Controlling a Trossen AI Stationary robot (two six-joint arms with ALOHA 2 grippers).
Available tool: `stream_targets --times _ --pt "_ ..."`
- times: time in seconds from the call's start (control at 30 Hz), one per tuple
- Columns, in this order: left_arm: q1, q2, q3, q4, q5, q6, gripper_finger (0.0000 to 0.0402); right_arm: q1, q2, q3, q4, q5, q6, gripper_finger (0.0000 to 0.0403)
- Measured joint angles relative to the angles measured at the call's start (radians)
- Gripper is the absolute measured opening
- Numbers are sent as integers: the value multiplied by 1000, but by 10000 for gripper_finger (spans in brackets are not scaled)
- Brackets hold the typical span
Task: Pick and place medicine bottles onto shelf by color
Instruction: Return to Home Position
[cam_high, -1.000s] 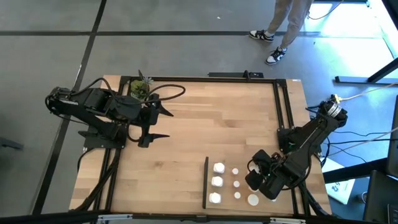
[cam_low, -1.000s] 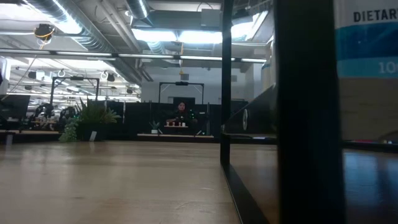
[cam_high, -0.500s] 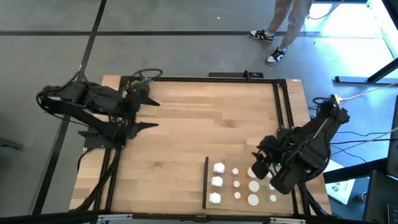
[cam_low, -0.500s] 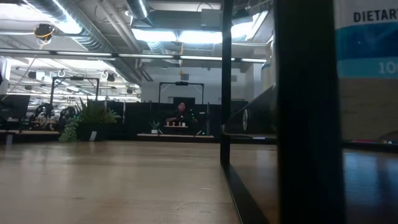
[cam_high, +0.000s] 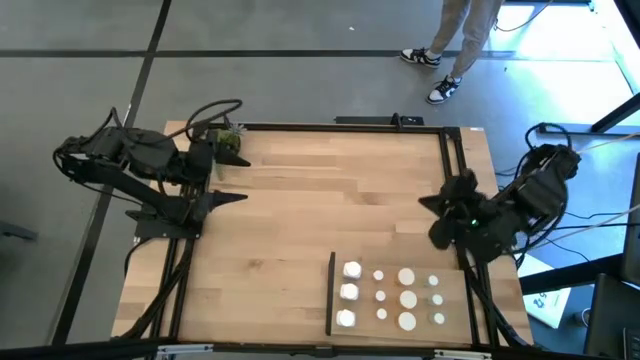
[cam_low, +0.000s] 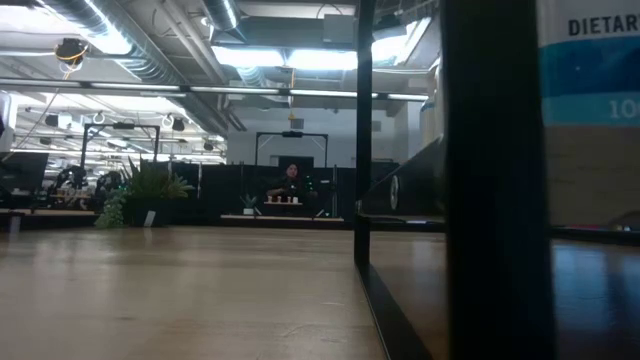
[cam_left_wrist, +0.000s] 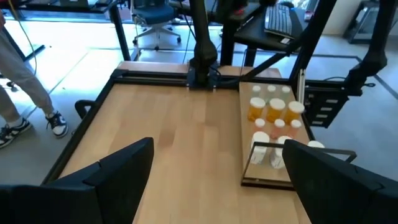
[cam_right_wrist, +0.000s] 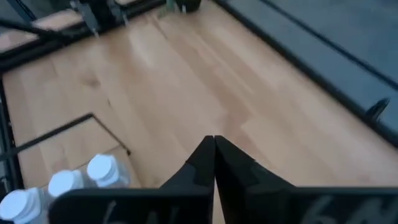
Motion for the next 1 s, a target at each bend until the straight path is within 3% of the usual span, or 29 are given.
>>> stream_targets --times 0.37,0.83,1.0 --pt "0 -39 0 -24 6 -32 350 -6 -137 0 0 91 -102 4" --pt "0 -52 0 6 38 -113 350 -6 -153 0 0 131 -132 4" --pt "0 -46 0 1 -39 -188 348 -6 -153 -1 0 135 -132 8"
